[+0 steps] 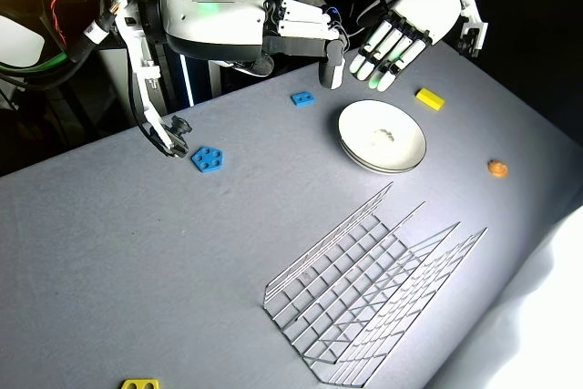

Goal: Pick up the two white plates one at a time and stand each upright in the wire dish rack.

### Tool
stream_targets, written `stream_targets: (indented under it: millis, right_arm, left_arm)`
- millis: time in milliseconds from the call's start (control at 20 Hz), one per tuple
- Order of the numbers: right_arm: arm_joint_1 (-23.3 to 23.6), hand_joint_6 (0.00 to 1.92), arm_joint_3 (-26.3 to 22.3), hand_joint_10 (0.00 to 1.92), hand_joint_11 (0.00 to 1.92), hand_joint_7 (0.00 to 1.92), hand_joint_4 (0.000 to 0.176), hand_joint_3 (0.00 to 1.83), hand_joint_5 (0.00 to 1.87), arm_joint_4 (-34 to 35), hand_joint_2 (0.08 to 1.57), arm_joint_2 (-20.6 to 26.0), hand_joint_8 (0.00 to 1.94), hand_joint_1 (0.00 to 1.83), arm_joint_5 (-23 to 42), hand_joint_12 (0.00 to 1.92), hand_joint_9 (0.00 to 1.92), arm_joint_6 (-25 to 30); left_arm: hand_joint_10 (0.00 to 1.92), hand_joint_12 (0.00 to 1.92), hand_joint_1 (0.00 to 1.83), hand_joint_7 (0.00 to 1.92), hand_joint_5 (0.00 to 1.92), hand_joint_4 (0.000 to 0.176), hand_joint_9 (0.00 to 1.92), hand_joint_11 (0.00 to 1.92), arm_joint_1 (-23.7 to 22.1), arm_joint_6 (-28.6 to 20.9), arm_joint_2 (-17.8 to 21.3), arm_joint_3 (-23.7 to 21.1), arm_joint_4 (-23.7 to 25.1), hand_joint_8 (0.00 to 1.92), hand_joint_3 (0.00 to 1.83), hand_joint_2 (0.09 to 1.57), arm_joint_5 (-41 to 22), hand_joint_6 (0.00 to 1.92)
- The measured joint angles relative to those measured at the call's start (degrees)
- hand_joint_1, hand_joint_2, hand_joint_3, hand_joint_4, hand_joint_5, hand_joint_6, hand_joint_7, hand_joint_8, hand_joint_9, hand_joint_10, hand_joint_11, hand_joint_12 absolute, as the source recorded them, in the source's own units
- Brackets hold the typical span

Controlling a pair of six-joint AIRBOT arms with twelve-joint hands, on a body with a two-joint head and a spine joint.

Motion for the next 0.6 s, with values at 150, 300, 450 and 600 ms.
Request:
stream_targets:
  millis: [150,300,450,600]
  right_arm:
    - [0.0,0.00,0.0,0.00,0.00,0.03,0.000,0.01,0.05,0.0,1.29,0.0,0.00,0.00,0.0,0.00,0.01,-0.2]
    - [0.0,0.00,0.0,0.00,0.00,0.04,0.000,0.01,0.05,0.0,1.29,0.0,0.01,0.00,0.5,0.00,0.00,-0.2]
    - [0.0,0.00,0.0,0.00,0.00,0.00,0.000,0.01,0.00,0.0,1.29,0.0,0.00,0.00,0.6,0.00,0.00,-0.3]
    - [0.0,0.00,0.1,0.00,0.00,0.00,0.000,0.00,0.00,0.0,1.28,0.0,0.00,0.00,0.6,0.00,0.00,-0.6]
  left_arm:
    - [0.00,0.03,0.00,0.04,0.07,0.000,0.03,0.01,0.0,-0.2,-0.1,0.4,0.2,0.00,0.04,1.08,-0.3,0.00]
    - [0.00,0.02,0.00,0.03,0.07,0.000,0.02,0.00,-0.1,-0.8,-0.4,1.1,0.1,0.00,0.02,1.08,-0.5,0.00]
    - [0.01,0.03,0.00,0.06,0.07,0.000,0.05,0.03,-0.7,-2.2,-0.8,1.6,0.9,0.01,0.02,1.08,-0.9,0.00]
    - [0.00,0.02,0.00,0.04,0.05,0.000,0.02,0.00,-2.3,-2.5,-1.1,2.0,3.7,0.00,0.01,1.07,-1.4,0.00]
